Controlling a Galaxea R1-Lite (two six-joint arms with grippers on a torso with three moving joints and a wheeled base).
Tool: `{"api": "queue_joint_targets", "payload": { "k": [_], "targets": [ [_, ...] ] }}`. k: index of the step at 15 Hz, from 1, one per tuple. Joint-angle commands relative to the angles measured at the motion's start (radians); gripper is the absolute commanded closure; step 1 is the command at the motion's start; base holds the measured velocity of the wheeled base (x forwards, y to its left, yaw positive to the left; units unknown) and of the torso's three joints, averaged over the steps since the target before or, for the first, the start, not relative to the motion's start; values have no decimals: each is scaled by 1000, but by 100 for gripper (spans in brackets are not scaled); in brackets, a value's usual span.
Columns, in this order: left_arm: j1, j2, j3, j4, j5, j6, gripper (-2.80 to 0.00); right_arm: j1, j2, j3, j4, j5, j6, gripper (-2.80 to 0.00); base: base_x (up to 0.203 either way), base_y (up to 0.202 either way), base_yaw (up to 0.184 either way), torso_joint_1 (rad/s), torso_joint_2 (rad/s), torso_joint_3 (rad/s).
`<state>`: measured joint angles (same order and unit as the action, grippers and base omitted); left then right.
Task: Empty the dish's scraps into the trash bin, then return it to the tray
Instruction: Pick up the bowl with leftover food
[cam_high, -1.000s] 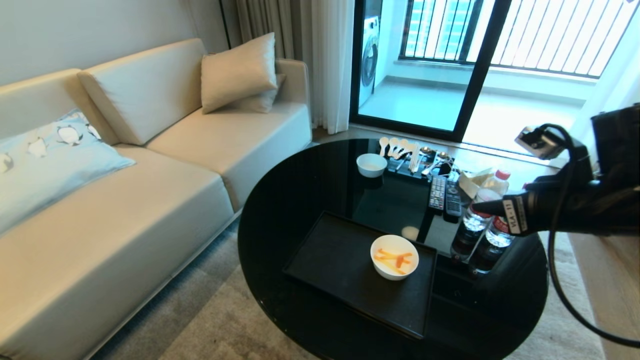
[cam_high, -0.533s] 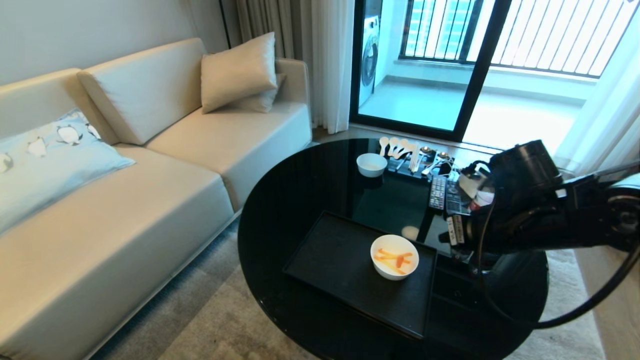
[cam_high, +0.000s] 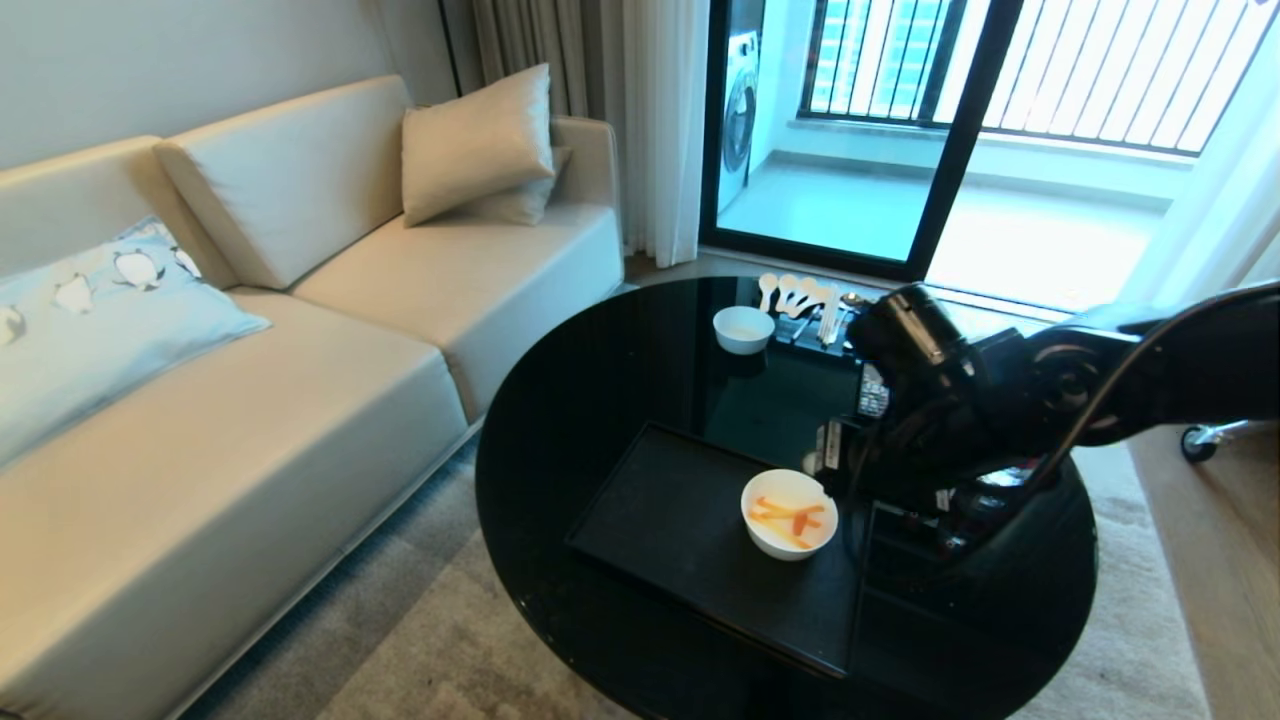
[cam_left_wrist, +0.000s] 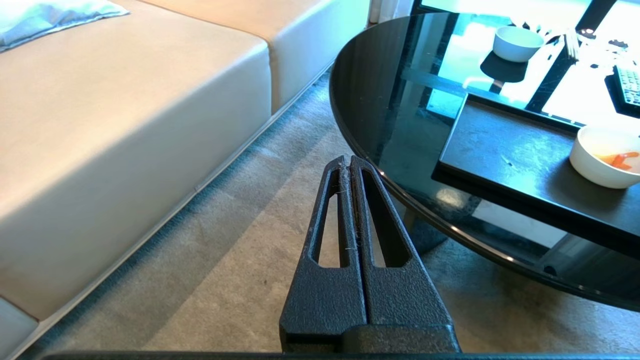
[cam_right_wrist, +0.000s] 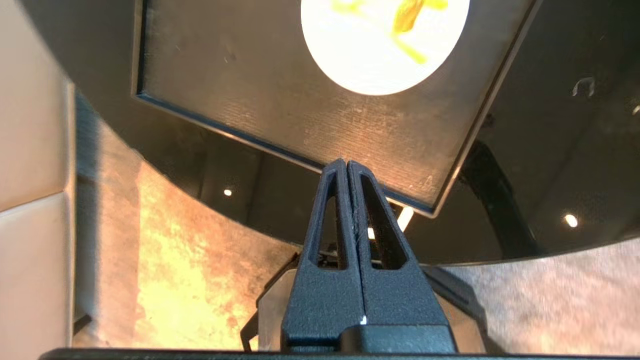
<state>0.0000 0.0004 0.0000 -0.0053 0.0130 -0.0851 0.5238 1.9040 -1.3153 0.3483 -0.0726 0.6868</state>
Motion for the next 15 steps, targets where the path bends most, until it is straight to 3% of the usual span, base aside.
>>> {"api": "queue_joint_targets", "payload": {
  "k": [1, 6, 7, 15],
  "targets": [
    [0, 0, 0, -1, 1, -1, 0, 19, 111, -72, 12, -41, 14, 0, 0, 0, 0, 0, 0, 0],
    [0, 0, 0, -1, 1, -1, 0, -15, 210, -145, 25, -61, 17, 0, 0, 0, 0, 0, 0, 0],
    [0, 0, 0, -1, 1, -1, 0, -29, 210, -145, 31, -61, 16, -280, 0, 0, 0, 0, 0, 0],
    [0, 0, 0, -1, 1, -1, 0, -94, 244, -136, 77, -102, 17, -280, 0, 0, 0, 0, 0, 0]
  ]
}}
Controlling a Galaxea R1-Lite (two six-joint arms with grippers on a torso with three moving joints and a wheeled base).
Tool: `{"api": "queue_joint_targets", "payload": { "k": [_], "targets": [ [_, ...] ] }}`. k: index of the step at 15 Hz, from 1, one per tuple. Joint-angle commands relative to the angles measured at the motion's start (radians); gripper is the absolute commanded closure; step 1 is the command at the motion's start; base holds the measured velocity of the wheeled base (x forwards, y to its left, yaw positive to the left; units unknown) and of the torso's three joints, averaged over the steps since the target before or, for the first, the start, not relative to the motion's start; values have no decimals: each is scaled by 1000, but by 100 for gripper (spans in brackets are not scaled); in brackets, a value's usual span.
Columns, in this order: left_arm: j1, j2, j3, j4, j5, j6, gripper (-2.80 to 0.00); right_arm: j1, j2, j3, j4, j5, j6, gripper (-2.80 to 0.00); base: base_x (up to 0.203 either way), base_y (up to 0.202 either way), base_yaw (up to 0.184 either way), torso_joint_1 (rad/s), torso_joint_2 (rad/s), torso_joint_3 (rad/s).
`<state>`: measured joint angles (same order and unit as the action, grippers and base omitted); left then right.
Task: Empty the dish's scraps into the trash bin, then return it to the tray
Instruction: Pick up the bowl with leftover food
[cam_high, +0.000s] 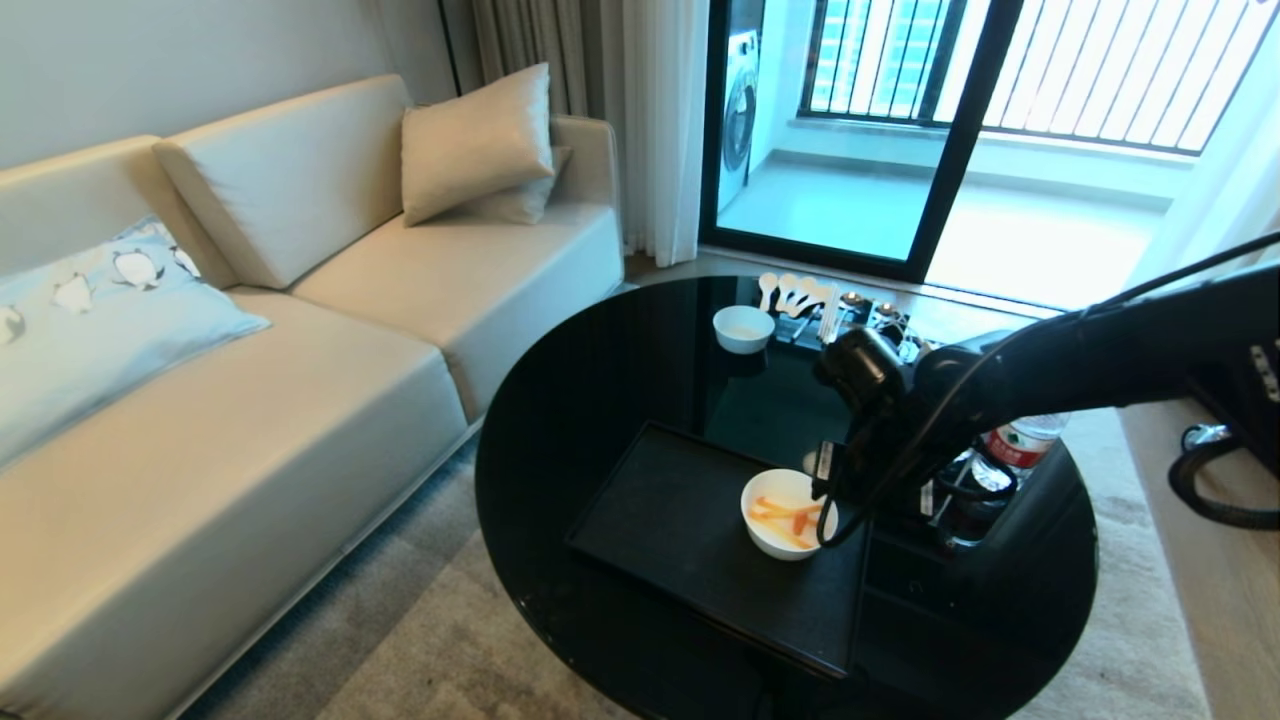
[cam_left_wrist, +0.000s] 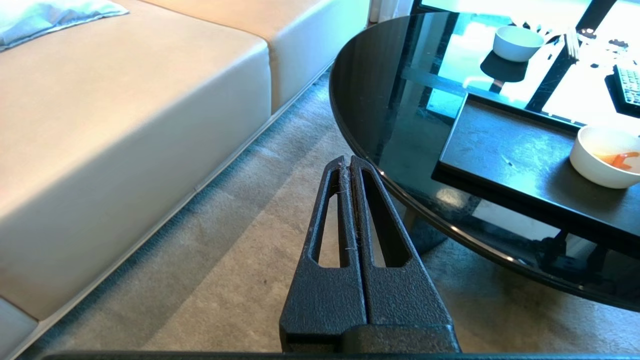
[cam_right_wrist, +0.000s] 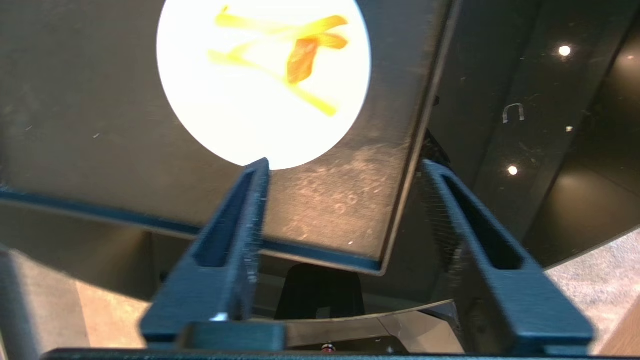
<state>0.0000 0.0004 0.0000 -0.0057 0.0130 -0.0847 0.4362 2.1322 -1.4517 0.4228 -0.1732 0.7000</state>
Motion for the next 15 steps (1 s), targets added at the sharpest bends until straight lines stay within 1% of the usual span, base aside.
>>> {"api": "queue_joint_targets", "payload": {
  "k": [1, 3, 6, 8, 15],
  "targets": [
    [0, 0, 0, 0, 1, -1, 0, -10, 31, -1, 1, -2, 4, -280, 0, 0, 0, 0, 0, 0],
    [0, 0, 0, 0, 1, -1, 0, -15, 58, -2, 0, -5, 4, -280, 0, 0, 0, 0, 0, 0],
    [0, 0, 0, 0, 1, -1, 0, -18, 111, -6, -4, -41, 4, -280, 0, 0, 0, 0, 0, 0],
    [0, 0, 0, 0, 1, -1, 0, -23, 138, -12, -10, -46, 4, -280, 0, 0, 0, 0, 0, 0],
    [0, 0, 0, 0, 1, -1, 0, -35, 222, -133, 2, -51, -2, -280, 0, 0, 0, 0, 0, 0]
  ]
}}
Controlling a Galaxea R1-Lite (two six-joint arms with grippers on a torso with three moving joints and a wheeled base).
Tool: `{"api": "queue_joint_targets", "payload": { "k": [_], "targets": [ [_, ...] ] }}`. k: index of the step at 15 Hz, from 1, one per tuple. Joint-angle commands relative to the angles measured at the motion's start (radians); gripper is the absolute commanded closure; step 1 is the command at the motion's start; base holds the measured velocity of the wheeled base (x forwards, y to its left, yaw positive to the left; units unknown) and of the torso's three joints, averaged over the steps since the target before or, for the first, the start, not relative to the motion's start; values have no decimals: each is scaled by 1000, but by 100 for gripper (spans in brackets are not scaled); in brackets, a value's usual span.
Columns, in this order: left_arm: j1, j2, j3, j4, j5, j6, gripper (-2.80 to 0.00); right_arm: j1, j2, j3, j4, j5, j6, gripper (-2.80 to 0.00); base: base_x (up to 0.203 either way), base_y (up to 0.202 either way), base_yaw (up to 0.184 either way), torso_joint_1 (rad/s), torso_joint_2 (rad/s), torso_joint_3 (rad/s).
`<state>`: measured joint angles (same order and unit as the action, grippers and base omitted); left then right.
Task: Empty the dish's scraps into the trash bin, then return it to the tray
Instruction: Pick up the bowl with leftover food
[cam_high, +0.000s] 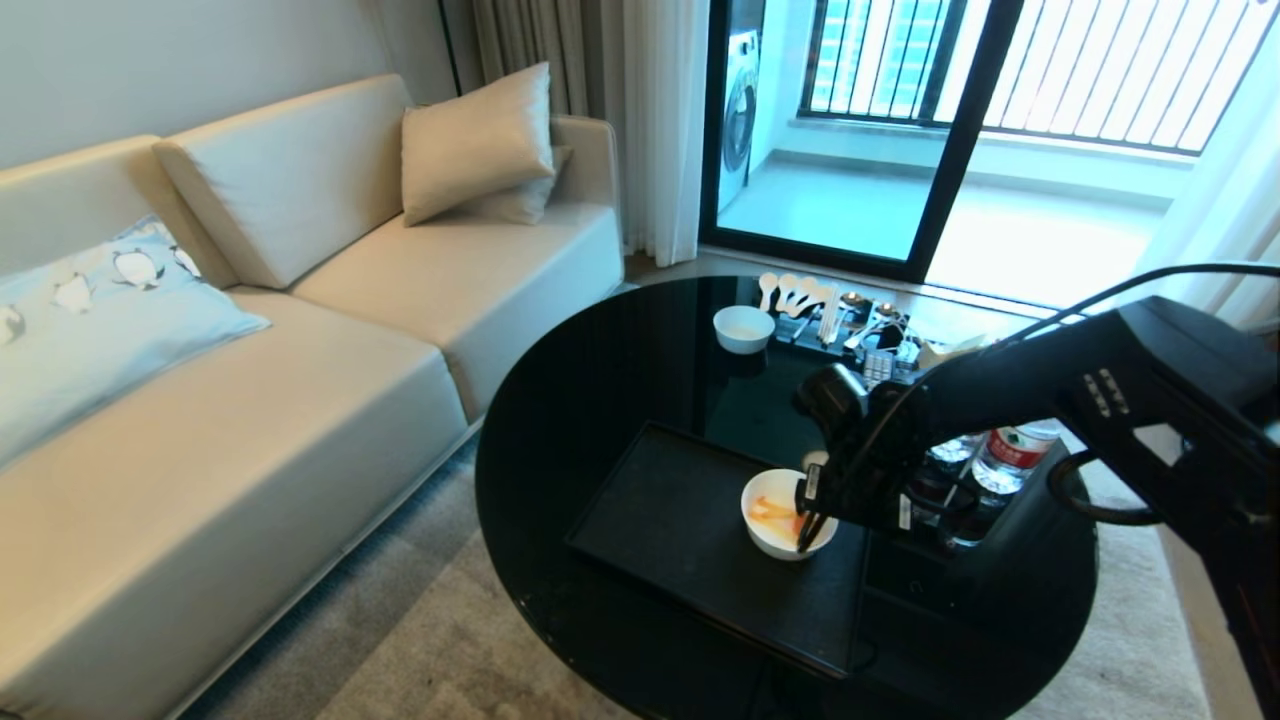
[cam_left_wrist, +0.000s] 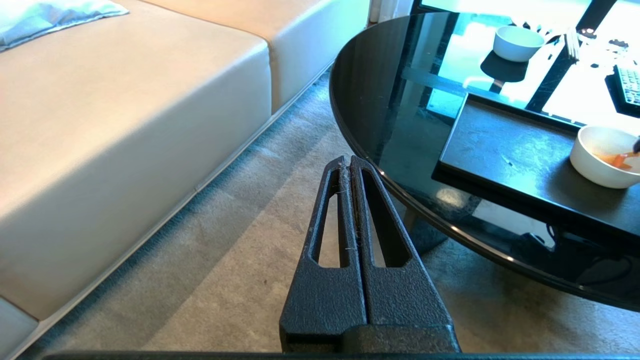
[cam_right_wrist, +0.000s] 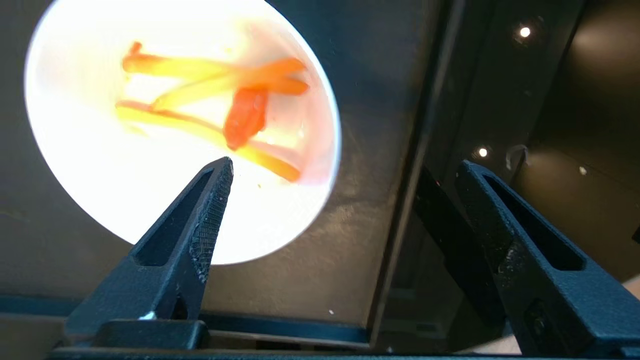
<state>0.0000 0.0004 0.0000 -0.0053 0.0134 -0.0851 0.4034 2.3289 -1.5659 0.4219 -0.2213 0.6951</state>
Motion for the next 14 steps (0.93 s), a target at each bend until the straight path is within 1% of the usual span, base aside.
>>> {"api": "queue_joint_targets", "payload": {
  "k": [1, 6, 12, 14],
  "targets": [
    [0, 0, 0, -1, 0, -1, 0, -7, 32, -20, 4, -11, 0, -280, 0, 0, 0, 0, 0, 0],
    [0, 0, 0, -1, 0, -1, 0, -46, 40, -20, 12, -14, -14, -280, 0, 0, 0, 0, 0, 0],
    [0, 0, 0, -1, 0, -1, 0, -48, 61, -20, 3, -20, -22, -280, 0, 0, 0, 0, 0, 0],
    [0, 0, 0, -1, 0, -1, 0, -48, 74, -43, 7, -20, -22, -280, 0, 0, 0, 0, 0, 0]
  ]
}}
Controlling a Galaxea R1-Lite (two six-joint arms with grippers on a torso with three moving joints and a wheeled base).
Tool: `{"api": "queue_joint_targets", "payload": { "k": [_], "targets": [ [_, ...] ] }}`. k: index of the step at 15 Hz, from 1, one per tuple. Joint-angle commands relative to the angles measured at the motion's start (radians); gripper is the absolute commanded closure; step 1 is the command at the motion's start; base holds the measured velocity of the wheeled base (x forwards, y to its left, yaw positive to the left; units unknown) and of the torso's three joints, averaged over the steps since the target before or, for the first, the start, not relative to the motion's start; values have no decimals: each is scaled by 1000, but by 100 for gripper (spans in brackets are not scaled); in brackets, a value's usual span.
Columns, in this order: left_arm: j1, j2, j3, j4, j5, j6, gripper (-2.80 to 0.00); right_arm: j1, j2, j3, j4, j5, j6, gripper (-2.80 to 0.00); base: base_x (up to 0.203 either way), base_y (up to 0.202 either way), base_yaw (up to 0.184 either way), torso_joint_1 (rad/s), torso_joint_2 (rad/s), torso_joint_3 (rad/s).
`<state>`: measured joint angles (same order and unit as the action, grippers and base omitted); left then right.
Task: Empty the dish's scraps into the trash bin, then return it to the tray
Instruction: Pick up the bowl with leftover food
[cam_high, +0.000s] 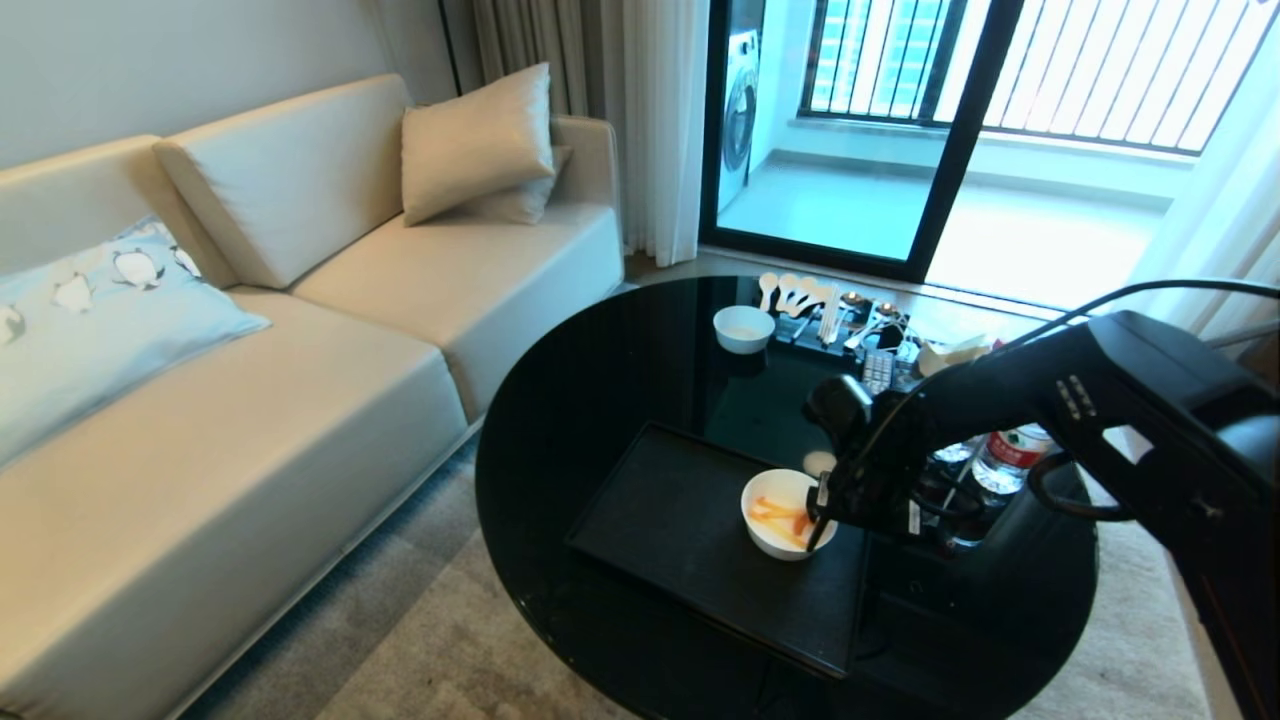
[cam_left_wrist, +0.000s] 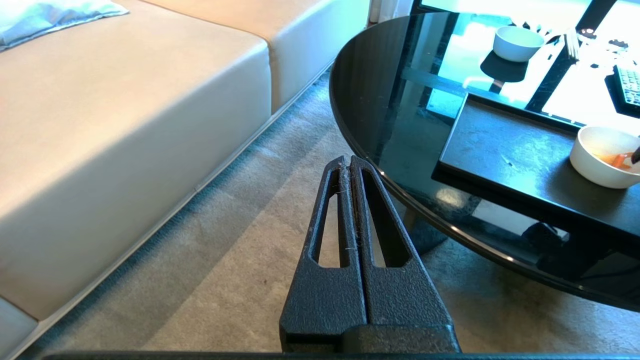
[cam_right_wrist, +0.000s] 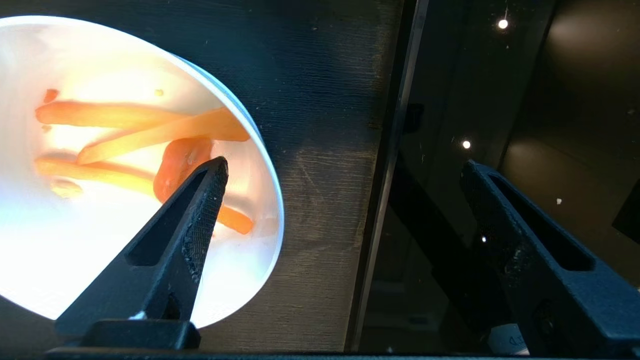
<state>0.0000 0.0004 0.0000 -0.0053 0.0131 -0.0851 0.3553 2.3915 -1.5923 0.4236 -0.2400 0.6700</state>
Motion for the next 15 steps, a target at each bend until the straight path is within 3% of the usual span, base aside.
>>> {"api": "queue_joint_targets", "payload": {
  "k": [1, 15],
  "targets": [
    [0, 0, 0, -1, 1, -1, 0, 1, 21, -33, 7, -2, 3, -280, 0, 0, 0, 0, 0, 0],
    [0, 0, 0, -1, 1, -1, 0, 68, 44, -74, 9, -15, 3, -280, 0, 0, 0, 0, 0, 0]
  ]
}}
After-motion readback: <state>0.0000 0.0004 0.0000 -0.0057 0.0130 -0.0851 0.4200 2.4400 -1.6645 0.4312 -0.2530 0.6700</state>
